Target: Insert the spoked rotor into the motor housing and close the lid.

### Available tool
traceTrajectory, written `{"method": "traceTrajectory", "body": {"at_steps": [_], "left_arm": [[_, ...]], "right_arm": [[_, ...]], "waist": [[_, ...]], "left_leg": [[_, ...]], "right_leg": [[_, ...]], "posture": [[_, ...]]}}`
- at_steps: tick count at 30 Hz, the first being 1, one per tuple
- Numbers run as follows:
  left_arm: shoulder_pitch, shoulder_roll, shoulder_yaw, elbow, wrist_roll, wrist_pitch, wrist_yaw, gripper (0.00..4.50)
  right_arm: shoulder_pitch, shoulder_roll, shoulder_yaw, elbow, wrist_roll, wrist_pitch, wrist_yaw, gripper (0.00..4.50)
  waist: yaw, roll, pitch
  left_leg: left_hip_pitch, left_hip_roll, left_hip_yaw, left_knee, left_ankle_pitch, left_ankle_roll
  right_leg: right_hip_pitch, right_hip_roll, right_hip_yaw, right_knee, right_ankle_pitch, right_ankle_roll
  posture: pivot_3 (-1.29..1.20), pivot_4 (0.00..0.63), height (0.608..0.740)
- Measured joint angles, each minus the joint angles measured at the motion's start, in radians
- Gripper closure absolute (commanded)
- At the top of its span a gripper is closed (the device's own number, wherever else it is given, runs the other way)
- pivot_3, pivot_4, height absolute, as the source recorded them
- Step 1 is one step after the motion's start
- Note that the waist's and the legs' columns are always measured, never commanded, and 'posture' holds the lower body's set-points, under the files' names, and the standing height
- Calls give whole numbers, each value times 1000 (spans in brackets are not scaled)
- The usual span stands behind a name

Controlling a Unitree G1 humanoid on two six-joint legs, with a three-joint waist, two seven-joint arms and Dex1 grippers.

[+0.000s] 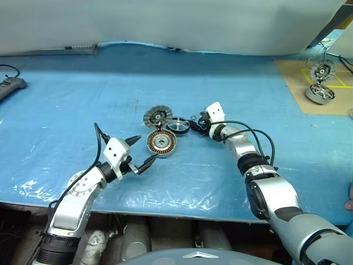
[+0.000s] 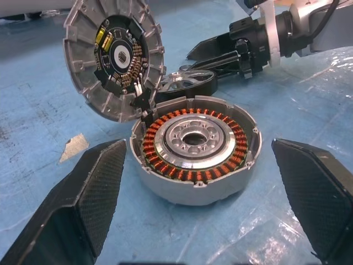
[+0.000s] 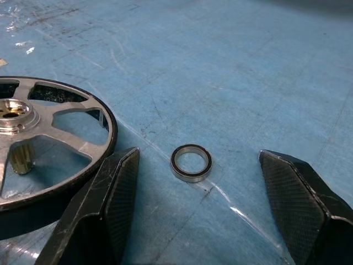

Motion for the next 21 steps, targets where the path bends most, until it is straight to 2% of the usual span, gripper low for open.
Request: {"method": "traceTrajectory", "body": {"at_steps": [4, 9, 11, 18, 21], "left_arm": [[0, 5, 0, -34, -3, 36, 12, 0], [23, 5, 1, -24, -3, 19, 10, 0], [31, 5, 5, 20, -3, -23, -3, 0], [42, -21, 7, 250, 19, -219, -42, 0], [39, -29, 8, 269, 20, -250, -43, 0]], "right_arm": [[-19, 6, 2, 35, -11, -12, -14, 1763], [-24, 10, 9, 47, -28, -28, -16, 3431], [-25, 10, 9, 50, -34, -30, -20, 3933], [-24, 4, 8, 50, -36, -31, -24, 3936], [-3, -25, -2, 29, -32, -30, -23, 3936]], "waist": [[-7, 0, 0], [-9, 0, 0], [-8, 0, 0], [-4, 0, 0], [11, 0, 0]], "left_leg": [[0, 0, 0, 1, 0, 1], [0, 0, 0, 1, -1, 2], [0, 0, 0, 1, -1, 2], [0, 0, 0, 1, -1, 2], [0, 1, 0, 1, -1, 2]], "right_leg": [[0, 0, 0, 1, 0, 0], [0, 0, 0, 1, 0, 0], [1, 0, 0, 1, 0, 0], [1, -1, 0, 1, 0, 0], [1, -1, 0, 1, 0, 0]], "posture": [[0, 150, 740], [0, 150, 740], [0, 150, 740], [0, 150, 740], [0, 150, 740]]}}
